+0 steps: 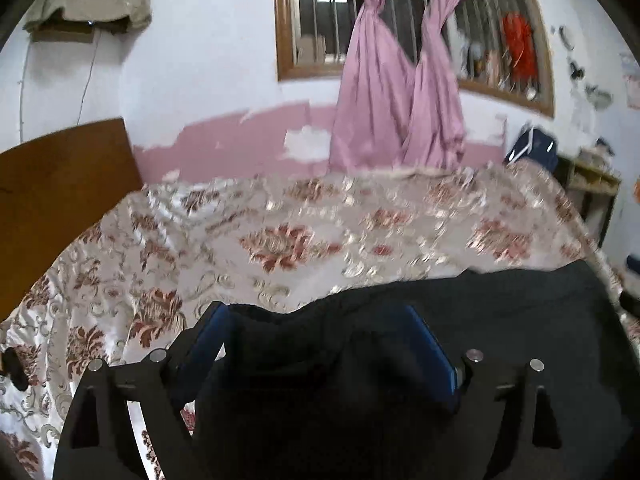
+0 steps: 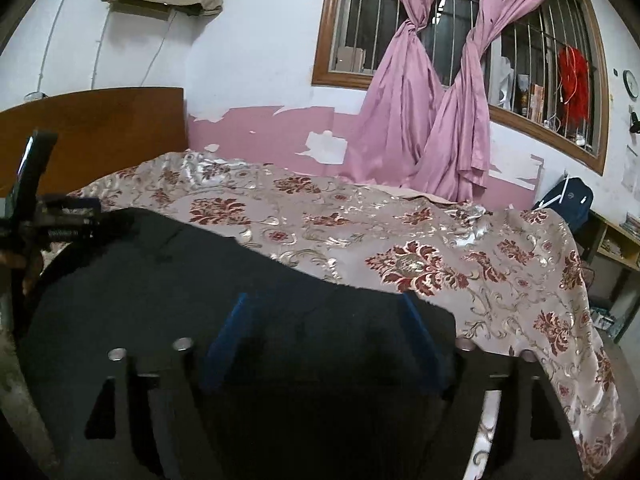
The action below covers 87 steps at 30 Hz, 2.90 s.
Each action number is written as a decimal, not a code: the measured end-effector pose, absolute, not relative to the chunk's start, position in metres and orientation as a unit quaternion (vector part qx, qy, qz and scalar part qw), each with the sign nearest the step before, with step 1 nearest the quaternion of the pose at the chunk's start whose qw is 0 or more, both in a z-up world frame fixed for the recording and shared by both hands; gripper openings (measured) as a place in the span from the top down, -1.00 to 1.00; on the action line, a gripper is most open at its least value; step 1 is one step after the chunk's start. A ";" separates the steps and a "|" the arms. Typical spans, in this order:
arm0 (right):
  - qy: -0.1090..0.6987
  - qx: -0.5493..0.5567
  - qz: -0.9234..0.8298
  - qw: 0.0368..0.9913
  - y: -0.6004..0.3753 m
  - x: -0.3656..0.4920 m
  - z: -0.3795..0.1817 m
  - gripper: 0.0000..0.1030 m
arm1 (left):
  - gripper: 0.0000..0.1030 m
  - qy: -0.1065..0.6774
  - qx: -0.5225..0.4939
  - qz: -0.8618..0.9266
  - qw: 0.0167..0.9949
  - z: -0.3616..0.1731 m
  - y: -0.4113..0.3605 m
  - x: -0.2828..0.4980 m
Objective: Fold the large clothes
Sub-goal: 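Lower the folded jacket onto the bedspread with both grippers, then grasp the folded edge of the black jacket with both grippers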
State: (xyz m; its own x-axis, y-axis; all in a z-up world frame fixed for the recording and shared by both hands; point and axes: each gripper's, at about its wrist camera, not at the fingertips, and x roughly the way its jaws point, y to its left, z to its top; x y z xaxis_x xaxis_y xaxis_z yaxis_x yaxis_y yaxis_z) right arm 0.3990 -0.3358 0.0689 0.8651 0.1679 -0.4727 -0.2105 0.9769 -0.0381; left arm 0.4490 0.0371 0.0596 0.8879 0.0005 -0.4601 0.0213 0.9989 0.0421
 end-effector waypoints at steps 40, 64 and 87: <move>0.312 -0.072 0.103 0.942 -0.269 0.467 0.005 -0.68 | -1.00 0.339 0.019 0.009 0.941 -0.008 0.015 0.512; 0.365 -0.039 0.111 0.923 -0.278 0.554 -0.022 -0.72 | -1.00 0.372 -0.019 0.033 0.928 -0.027 0.037 0.589; 0.379 0.050 0.147 0.912 -0.292 0.591 -0.054 -0.79 | -1.00 0.394 -0.072 0.024 0.916 -0.044 0.049 0.623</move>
